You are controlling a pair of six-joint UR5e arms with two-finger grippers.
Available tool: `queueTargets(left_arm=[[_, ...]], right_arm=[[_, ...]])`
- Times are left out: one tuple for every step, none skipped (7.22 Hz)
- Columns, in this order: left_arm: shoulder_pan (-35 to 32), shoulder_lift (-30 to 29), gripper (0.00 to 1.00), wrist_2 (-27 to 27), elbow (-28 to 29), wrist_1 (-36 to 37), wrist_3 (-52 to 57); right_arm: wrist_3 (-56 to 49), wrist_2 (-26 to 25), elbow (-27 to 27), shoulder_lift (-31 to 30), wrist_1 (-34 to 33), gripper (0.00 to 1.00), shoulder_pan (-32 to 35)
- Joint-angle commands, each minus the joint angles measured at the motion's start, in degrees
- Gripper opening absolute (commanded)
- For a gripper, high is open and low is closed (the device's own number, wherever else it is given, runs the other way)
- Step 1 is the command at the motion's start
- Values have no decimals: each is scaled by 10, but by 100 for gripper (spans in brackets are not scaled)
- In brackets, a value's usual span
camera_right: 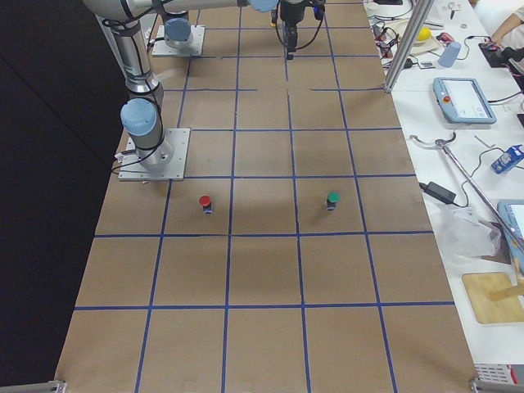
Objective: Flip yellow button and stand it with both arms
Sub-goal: 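Lower the left gripper onto the lying yellow button and grasp it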
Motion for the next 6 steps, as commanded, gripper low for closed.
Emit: queueTargets(left_arm=[[56,-34,100,3,-16,79,64],[78,-48,100,2,-41,122,66],[87,-55,100,2,-69,154,66],[88,-56,100,2,-92,202,64],[88,-60,100,2,-109,211,66],[91,-66,100,2,-111,219,66]], right_arm=[[0,0,0,0,0,100,0],[0,0,0,0,1,100,0],[0,0,0,0,1,100,0],[0,0,0,0,0,100,0],[0,0,0,0,0,100,0],[0,0,0,0,1,100,0]])
